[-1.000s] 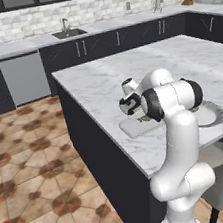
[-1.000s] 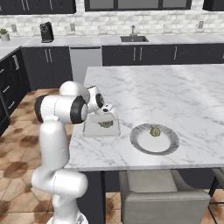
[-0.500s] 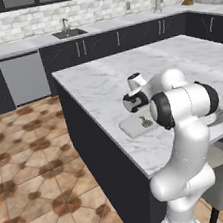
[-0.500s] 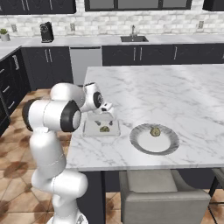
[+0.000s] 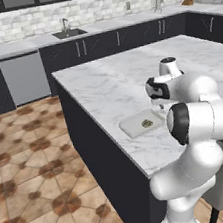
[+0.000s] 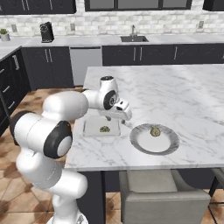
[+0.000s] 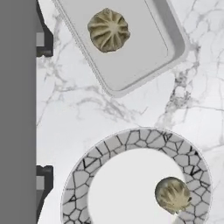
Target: Place two dumplings into each of the tupperware containers and then place the containers in the fridge.
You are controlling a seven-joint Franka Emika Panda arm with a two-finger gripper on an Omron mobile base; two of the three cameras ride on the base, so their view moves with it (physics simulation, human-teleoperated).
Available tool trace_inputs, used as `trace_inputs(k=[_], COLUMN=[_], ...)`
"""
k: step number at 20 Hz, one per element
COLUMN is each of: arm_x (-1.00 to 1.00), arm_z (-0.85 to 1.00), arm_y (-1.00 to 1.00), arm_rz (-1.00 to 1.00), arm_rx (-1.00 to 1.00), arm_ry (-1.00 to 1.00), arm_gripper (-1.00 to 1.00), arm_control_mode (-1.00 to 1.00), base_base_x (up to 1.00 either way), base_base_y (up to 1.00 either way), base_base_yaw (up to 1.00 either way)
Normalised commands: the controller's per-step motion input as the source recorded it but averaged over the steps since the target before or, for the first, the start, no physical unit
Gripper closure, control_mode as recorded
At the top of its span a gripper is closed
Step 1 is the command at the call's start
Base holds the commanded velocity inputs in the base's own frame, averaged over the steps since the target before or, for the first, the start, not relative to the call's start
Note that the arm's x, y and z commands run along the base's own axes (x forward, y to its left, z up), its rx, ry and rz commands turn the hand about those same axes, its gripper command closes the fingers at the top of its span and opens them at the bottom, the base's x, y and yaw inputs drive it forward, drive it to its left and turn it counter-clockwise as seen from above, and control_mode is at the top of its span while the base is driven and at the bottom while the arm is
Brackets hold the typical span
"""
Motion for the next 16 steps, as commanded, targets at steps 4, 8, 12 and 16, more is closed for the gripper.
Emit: trace_inputs(k=[4,8,12,16], arm_x=[-0.11,-0.01,0.00,0.00], arm_z=[0.05,0.01,-0.08,-0.29], arm_y=[-0.96,-0.83,-0.92,-0.86], arm_rz=[-0.02,0.01,0.01,0.00], arm_rx=[0.00,0.00,0.07,0.12], arm_ry=[-0.12,-0.02,-0.11,-0.17], arm_gripper=[-1.00,-1.00,-1.00,-1.00], arm_control_mode=[-1.00,-1.00,-1.00,-1.00], base_base_x=[0.00,0.00,0.00,0.00], base_base_y=[0.00,0.00,0.00,0.00], base_base_yaw=[0.00,0.00,0.00,0.00])
